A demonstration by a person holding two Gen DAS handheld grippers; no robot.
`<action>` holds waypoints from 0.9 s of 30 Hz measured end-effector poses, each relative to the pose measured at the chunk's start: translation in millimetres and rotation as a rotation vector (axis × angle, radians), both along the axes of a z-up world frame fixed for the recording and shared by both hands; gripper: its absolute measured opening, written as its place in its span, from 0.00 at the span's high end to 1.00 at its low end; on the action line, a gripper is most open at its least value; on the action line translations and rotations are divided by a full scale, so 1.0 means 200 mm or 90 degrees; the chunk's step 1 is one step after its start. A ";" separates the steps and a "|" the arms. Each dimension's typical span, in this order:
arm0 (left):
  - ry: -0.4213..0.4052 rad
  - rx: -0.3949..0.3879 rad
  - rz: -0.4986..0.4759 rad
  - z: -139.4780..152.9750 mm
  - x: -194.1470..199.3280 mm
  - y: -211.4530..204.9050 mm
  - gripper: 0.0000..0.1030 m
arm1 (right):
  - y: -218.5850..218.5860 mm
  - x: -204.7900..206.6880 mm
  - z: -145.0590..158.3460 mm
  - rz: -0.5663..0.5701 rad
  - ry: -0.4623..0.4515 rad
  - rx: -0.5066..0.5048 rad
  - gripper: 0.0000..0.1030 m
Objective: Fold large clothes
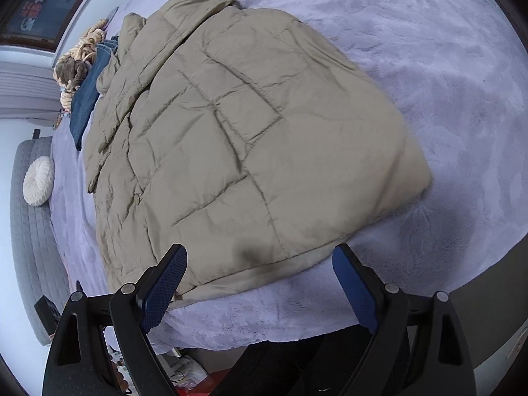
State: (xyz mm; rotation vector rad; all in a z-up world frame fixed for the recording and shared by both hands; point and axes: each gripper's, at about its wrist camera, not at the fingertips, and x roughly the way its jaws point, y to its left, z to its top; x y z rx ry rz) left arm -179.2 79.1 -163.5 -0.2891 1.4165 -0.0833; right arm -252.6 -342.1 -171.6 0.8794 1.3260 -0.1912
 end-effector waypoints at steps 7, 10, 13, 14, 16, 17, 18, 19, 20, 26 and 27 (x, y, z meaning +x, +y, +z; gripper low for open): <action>0.040 -0.086 0.087 -0.13 -0.12 0.24 0.01 | -0.14 -0.14 -0.17 -0.121 0.036 0.068 0.11; 0.056 -0.130 0.110 -0.21 -0.11 0.28 0.01 | -0.14 -0.13 -0.22 -0.155 0.022 0.096 0.11; 0.055 -0.171 0.132 -0.25 -0.07 0.28 0.01 | -0.13 -0.09 -0.24 -0.186 -0.018 0.137 0.00; 0.053 -0.181 0.138 -0.26 -0.06 0.28 0.01 | -0.12 -0.07 -0.25 -0.192 -0.028 0.146 0.00; 0.043 -0.200 0.149 -0.27 -0.02 0.28 0.01 | -0.10 -0.04 -0.25 -0.194 -0.051 0.175 0.00; 0.041 -0.206 0.152 -0.27 0.00 0.28 0.01 | -0.08 -0.02 -0.24 -0.192 -0.054 0.180 0.00; 0.040 -0.211 0.157 -0.28 0.01 0.29 0.01 | -0.08 -0.01 -0.24 -0.188 -0.051 0.178 0.00; 0.039 -0.215 0.162 -0.30 0.02 0.30 0.01 | -0.07 0.01 -0.24 -0.184 -0.045 0.169 0.00; 0.038 -0.218 0.167 -0.30 0.04 0.31 0.01 | -0.07 0.02 -0.24 -0.180 -0.042 0.165 0.00; 0.016 -0.254 0.184 -0.30 0.13 0.36 0.48 | -0.06 0.02 -0.26 -0.186 -0.031 0.168 0.00; 0.014 -0.261 0.171 -0.30 0.15 0.35 0.59 | -0.06 0.02 -0.26 -0.191 -0.032 0.169 0.00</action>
